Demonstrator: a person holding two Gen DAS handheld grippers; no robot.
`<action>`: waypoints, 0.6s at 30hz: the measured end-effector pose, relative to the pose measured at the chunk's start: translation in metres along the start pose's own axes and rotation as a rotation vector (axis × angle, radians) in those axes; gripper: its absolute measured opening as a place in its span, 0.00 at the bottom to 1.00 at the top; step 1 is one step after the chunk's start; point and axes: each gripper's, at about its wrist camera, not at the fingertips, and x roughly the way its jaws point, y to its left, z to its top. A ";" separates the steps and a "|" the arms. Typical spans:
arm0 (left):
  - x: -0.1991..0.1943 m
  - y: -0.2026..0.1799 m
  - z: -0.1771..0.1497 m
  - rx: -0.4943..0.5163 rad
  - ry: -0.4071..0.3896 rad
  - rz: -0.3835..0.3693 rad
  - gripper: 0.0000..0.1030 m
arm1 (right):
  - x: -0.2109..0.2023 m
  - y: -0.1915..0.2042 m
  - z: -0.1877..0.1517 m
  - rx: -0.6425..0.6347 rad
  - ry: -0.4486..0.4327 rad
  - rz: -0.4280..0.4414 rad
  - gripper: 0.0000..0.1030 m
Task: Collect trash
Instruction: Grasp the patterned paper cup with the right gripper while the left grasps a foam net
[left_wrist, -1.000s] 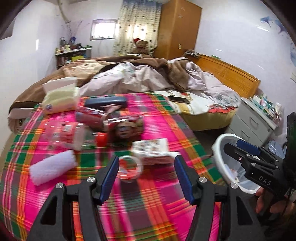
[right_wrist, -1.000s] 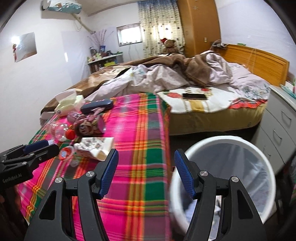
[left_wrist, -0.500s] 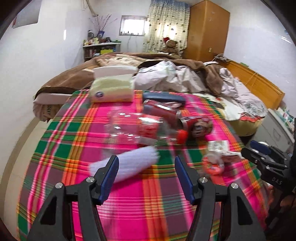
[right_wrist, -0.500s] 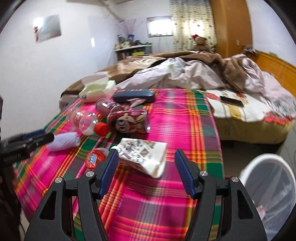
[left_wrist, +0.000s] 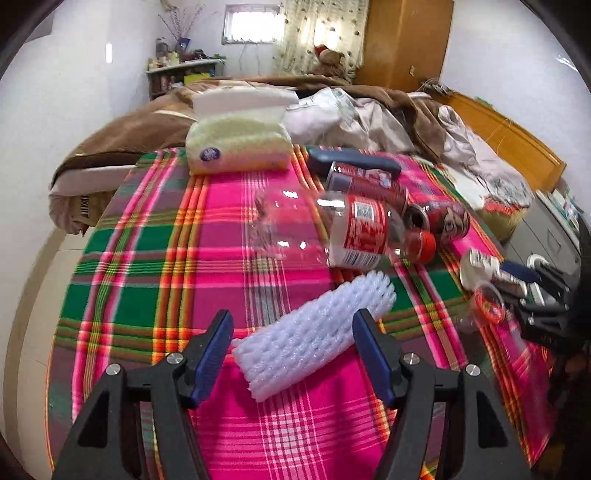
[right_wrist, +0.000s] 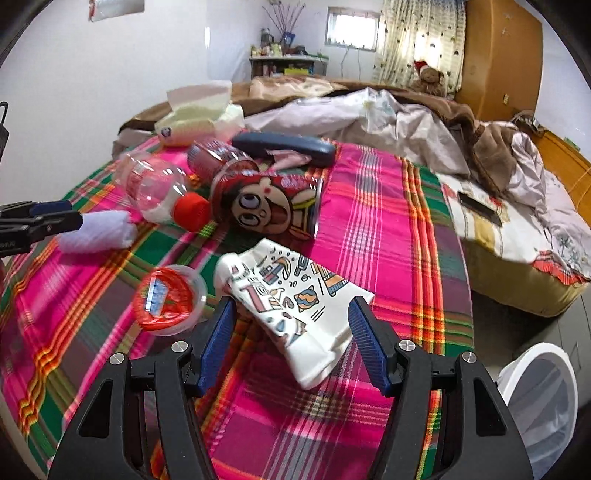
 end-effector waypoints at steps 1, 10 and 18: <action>0.000 -0.001 -0.001 0.005 -0.001 0.002 0.67 | 0.002 -0.001 0.000 0.007 0.008 0.000 0.62; -0.001 -0.038 -0.015 0.104 0.044 -0.109 0.67 | 0.005 -0.007 -0.001 0.060 0.027 0.022 0.38; -0.006 -0.056 -0.016 0.142 0.048 -0.146 0.67 | 0.000 -0.011 -0.001 0.090 0.017 0.054 0.21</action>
